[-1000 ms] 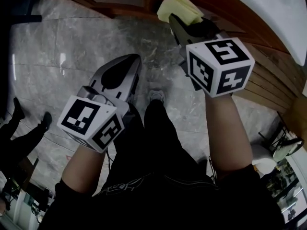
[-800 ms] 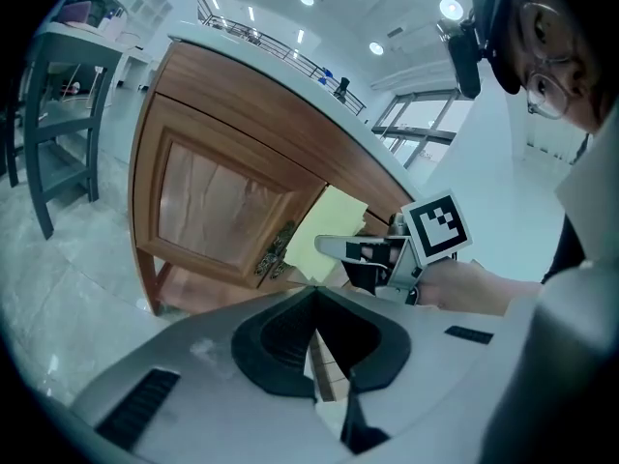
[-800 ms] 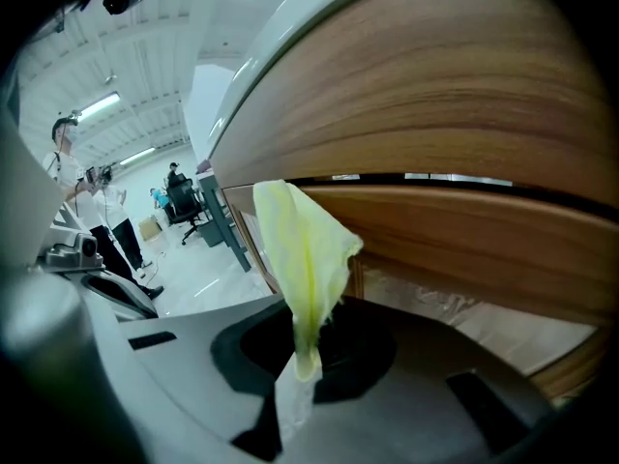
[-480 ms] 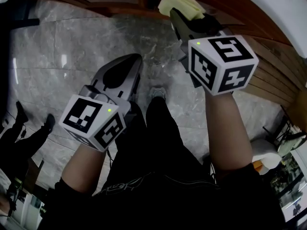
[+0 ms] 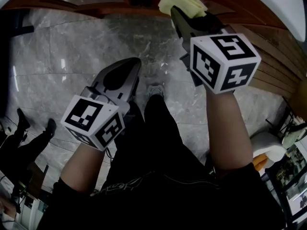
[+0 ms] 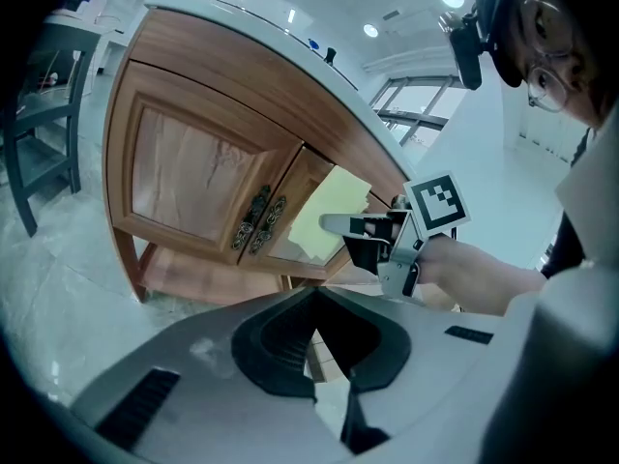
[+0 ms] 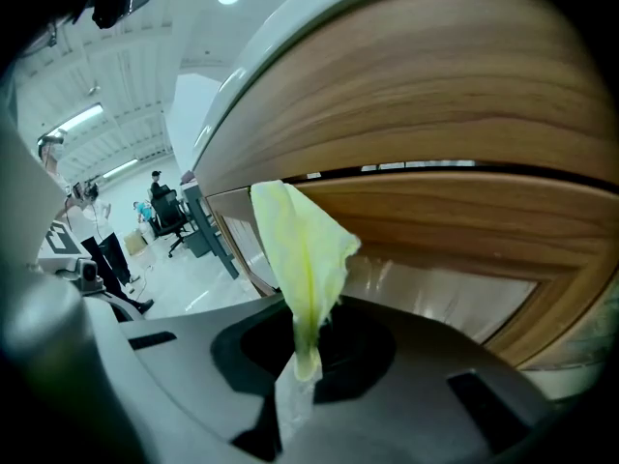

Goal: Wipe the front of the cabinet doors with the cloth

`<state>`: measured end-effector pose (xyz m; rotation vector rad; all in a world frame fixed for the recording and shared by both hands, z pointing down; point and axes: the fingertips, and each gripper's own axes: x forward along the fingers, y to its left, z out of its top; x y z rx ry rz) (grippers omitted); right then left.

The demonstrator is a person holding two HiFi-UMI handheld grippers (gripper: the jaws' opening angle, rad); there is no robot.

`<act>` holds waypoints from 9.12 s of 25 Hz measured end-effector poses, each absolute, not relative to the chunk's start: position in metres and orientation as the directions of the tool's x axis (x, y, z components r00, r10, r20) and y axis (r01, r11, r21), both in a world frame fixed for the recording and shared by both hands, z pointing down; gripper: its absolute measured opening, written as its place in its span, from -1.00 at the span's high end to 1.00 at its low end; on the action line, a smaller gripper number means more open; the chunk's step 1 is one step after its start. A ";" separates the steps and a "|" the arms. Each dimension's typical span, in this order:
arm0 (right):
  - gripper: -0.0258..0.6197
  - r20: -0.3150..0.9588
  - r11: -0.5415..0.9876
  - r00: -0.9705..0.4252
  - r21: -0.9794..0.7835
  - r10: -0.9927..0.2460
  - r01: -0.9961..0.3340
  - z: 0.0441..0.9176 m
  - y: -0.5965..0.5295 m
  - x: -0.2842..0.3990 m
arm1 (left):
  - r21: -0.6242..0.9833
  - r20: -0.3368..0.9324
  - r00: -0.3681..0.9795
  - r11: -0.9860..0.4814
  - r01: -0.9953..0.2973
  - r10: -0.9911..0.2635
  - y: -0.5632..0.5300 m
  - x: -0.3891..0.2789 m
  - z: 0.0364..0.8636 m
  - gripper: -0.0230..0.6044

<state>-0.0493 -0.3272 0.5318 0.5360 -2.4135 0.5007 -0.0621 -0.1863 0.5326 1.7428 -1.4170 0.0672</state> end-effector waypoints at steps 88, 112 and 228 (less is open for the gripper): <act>0.79 0.696 0.869 -0.632 -0.022 -0.342 -0.495 0.616 -0.322 -0.068 | 0.578 0.622 0.422 0.022 -0.816 -0.659 -0.134 -0.085 0.584 0.91; 0.79 0.682 0.809 -0.578 0.034 -0.448 -0.587 0.621 -0.351 -0.013 | 0.588 0.618 0.484 -0.044 -0.808 -0.619 -0.152 -0.040 0.586 0.91; 0.79 0.726 0.721 -0.497 -0.004 -0.475 -0.693 0.685 -0.373 0.052 | 0.553 0.677 0.454 -0.008 -0.833 -0.579 -0.156 -0.014 0.612 0.91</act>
